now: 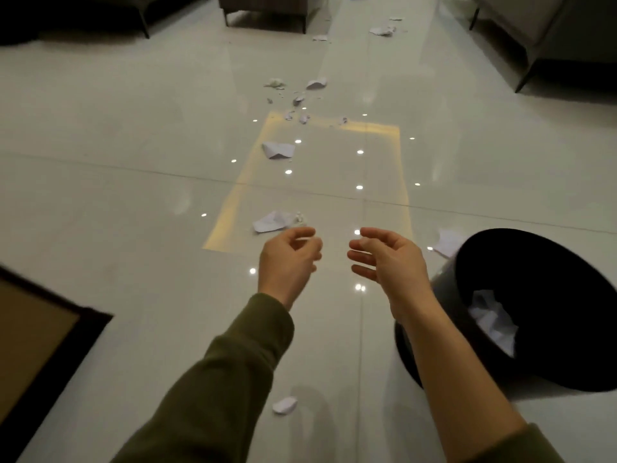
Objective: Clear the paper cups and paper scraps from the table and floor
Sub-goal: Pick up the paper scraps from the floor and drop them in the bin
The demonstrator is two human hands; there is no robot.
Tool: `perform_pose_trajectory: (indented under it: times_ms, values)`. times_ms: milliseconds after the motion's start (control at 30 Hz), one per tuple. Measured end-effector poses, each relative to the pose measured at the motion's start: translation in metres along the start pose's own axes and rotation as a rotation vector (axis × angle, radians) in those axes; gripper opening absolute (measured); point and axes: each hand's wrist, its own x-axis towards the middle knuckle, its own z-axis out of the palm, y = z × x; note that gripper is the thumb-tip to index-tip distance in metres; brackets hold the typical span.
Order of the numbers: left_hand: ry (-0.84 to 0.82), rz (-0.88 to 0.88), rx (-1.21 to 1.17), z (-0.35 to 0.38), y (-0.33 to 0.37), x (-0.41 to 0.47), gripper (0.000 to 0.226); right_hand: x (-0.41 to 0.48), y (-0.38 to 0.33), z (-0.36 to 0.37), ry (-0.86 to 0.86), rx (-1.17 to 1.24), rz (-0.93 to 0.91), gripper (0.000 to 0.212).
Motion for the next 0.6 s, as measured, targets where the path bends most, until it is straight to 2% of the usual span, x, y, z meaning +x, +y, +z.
perform_pose_trajectory:
  times_ms: [200,333,500,600]
  values:
    - [0.218,-0.001,0.017,-0.098,-0.031,-0.01,0.017,-0.006,0.045,0.057,-0.17,-0.06,0.062,0.019]
    - [0.308,-0.065,0.026,-0.152,-0.062,-0.03,0.013,-0.009,0.076,0.062,-0.198,-0.124,0.099,0.022]
    - [0.378,-0.183,0.037,-0.188,-0.111,-0.054,0.012,-0.018,0.118,0.065,-0.243,-0.2,0.164,0.021]
    - [0.373,-0.256,0.126,-0.194,-0.147,-0.068,0.014,-0.029,0.143,0.071,-0.288,-0.221,0.208,0.021]
